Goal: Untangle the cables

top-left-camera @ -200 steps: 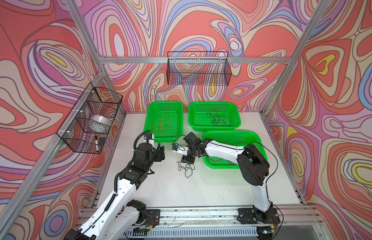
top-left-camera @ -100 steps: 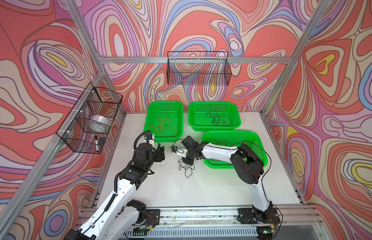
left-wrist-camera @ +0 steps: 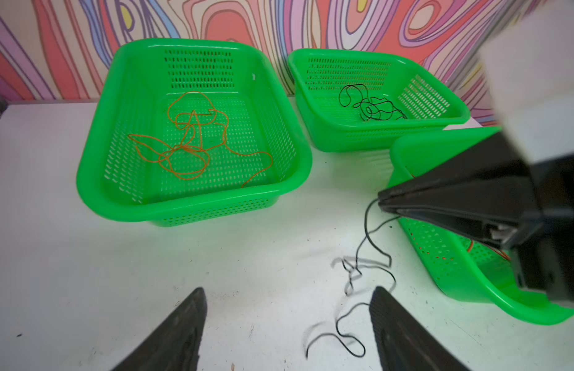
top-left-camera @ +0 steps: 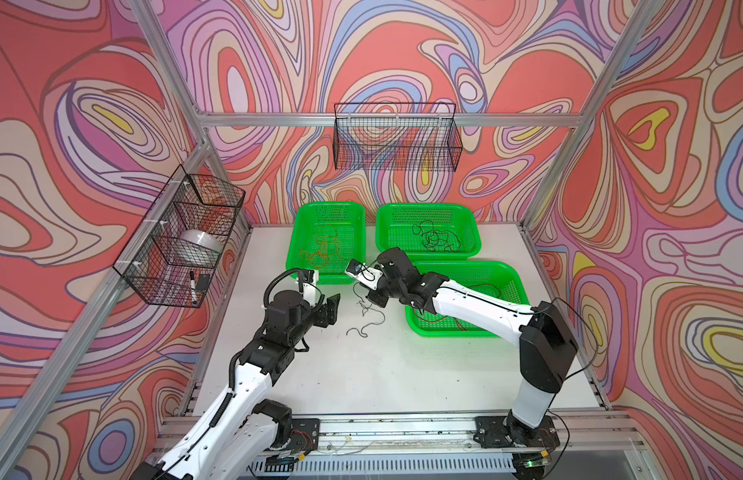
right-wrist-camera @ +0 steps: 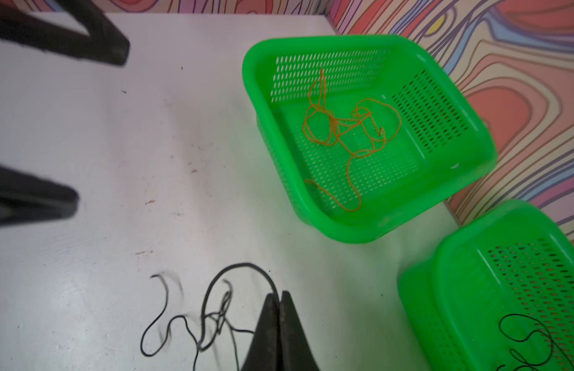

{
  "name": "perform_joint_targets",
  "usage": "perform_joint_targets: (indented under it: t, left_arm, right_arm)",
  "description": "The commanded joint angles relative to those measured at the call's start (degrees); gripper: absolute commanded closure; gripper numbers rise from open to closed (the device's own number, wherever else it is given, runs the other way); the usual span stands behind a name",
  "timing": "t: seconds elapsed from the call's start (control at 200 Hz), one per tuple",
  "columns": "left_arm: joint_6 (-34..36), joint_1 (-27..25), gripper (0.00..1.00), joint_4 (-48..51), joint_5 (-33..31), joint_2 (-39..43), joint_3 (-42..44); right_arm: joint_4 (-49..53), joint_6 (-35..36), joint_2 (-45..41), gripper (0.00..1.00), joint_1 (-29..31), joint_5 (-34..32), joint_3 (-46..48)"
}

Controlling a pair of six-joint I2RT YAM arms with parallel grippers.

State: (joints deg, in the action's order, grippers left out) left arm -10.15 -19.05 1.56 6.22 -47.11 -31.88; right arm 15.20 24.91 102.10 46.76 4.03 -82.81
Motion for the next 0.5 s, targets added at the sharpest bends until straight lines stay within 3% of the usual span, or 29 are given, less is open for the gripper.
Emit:
perform_joint_targets:
  t: [0.0, 0.13, 0.255, 0.496]
  left_arm:
    - [1.72, -0.11, 0.16, -8.59, 6.73, 0.54, 1.81]
    - [2.08, -0.99, 0.13, -14.74, 9.61, -1.28, 3.79]
    - [3.99, -1.87, 0.12, -15.87, 10.62, -6.21, -1.12]
    - [5.3, -1.98, 0.19, -18.43, 10.43, -14.84, -6.59]
  right_arm:
    - [0.14, -1.61, -1.67, 1.0, 0.22, 0.21, -1.5]
    - [1.86, -1.62, -2.35, 1.0, 0.25, 2.29, -4.08]
    - [3.4, -1.4, -2.18, 1.0, 0.25, 1.97, -6.12]
    - [4.74, -1.26, -3.38, 1.0, 0.26, 1.44, -7.45]
